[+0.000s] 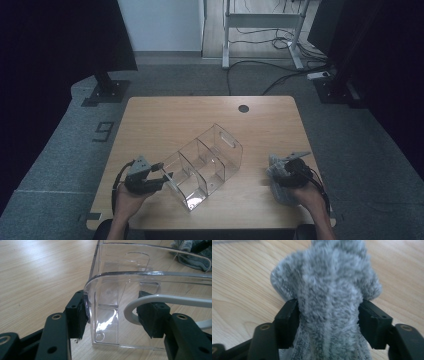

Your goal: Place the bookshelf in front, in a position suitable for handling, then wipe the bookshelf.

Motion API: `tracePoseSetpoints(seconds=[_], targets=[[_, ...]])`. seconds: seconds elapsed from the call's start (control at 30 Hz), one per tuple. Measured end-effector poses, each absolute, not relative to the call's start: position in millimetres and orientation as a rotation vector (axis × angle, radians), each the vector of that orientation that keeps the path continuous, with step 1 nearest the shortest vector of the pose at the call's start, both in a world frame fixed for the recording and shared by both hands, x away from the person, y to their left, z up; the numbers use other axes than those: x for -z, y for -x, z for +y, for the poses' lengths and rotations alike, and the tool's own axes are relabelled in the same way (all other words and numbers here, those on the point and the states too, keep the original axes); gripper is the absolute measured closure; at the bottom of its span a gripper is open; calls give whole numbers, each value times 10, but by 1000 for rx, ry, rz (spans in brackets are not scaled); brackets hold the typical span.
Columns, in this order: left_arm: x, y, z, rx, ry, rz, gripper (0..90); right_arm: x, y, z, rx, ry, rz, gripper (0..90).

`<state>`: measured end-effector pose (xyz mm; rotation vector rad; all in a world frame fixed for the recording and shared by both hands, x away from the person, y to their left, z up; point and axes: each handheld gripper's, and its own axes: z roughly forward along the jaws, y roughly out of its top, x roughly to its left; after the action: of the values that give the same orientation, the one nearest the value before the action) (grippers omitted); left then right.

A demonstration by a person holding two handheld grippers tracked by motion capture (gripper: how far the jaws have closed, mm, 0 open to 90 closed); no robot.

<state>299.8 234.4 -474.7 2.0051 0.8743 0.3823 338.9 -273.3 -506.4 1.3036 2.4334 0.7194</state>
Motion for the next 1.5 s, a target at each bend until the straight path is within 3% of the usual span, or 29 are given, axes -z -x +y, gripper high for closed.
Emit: tracePoseSetpoints(seconds=[0.2,0.3,0.43,1.5], targets=[[4749,-2991,2343,-380,-2002,880,432,5169,-3419,-2753,-694,-1353,2461,462],[4747,-2987,2343,-376,-2003,881,432,5148,-3418,-2758,-683,-1361,2456,558],[4749,-2982,2344,-375,-2002,882,432,5119,-3405,-2784,-701,-1356,2438,600],[4761,-2961,2347,-358,-1982,901,432,4614,-3346,-2519,-928,-1237,2451,624]])
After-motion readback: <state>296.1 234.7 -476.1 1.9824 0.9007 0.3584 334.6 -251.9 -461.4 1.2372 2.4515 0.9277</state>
